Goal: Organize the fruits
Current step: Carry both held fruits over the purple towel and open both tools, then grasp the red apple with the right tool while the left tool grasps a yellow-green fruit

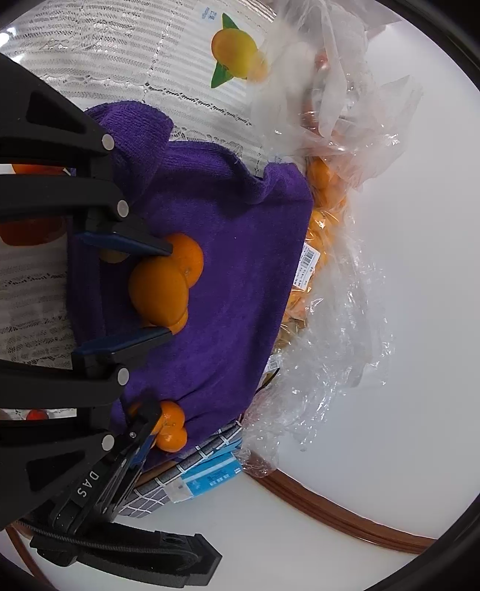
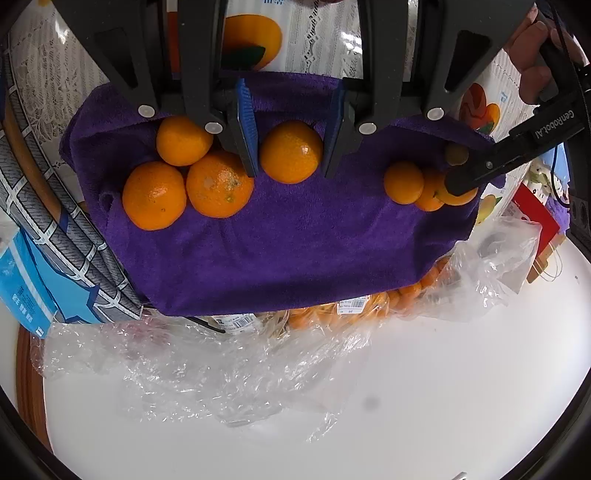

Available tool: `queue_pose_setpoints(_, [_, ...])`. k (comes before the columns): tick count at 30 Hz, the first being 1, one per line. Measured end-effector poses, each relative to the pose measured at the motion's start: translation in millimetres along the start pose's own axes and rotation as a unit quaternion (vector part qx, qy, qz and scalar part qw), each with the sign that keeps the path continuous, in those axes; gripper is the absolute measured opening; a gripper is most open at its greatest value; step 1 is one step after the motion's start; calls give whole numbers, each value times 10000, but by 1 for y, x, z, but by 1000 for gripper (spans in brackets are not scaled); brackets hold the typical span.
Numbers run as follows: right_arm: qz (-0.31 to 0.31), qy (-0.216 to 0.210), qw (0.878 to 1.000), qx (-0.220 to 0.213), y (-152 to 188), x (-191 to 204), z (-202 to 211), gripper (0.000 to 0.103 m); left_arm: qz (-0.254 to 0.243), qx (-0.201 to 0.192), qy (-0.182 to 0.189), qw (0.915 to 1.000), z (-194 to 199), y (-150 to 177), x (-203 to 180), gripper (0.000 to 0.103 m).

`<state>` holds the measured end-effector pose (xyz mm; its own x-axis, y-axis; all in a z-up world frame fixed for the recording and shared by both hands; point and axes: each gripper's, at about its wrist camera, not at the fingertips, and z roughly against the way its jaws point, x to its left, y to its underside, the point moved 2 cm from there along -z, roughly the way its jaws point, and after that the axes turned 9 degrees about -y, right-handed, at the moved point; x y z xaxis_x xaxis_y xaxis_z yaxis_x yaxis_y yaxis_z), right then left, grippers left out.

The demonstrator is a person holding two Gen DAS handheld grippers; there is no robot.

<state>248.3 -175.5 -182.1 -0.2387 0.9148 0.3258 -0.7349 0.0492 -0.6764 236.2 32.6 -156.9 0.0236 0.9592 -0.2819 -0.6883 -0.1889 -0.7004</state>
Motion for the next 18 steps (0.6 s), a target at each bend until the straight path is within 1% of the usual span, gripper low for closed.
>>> queue_pose_setpoints(1, [3,12,10000,-27,0,0,2,39,-19,-8,-2,10000,0,0,-1,37])
queue_pose_setpoints(2, [11,25,10000,-60,0,0,4,42,-32,-32,7,10000,2,0,-2,39])
queue_pose_setpoints(3, [24,71,9999,-121,0,0,9,46,-39,-71,28,10000,4,0,-2,45])
queue_pose_setpoints(4, [27,114,9998,-184,0,-1,13,49,-44,-125,54,9999,6,-1,-3,47])
queue_pose_setpoints(5, [17,132,9996,-230,0,-2,18,50,-52,-164,67,9998,8,-1,-3,48])
queue_pose_setpoints(8, [-160,156,9990,-391,-1,-5,38,51,-68,-288,73,9995,13,-1,-4,48])
queue_pose_setpoints(11, [-326,297,9980,-444,2,-5,59,51,-47,-364,8,9993,17,-2,-2,48])
queue_pose_setpoints(15, [-268,400,9985,-263,20,2,79,50,71,-485,-25,9988,28,-6,3,48])
queue_pose_setpoints(18, [-199,290,9993,-112,43,13,88,51,84,-633,-157,9978,42,-8,6,48])
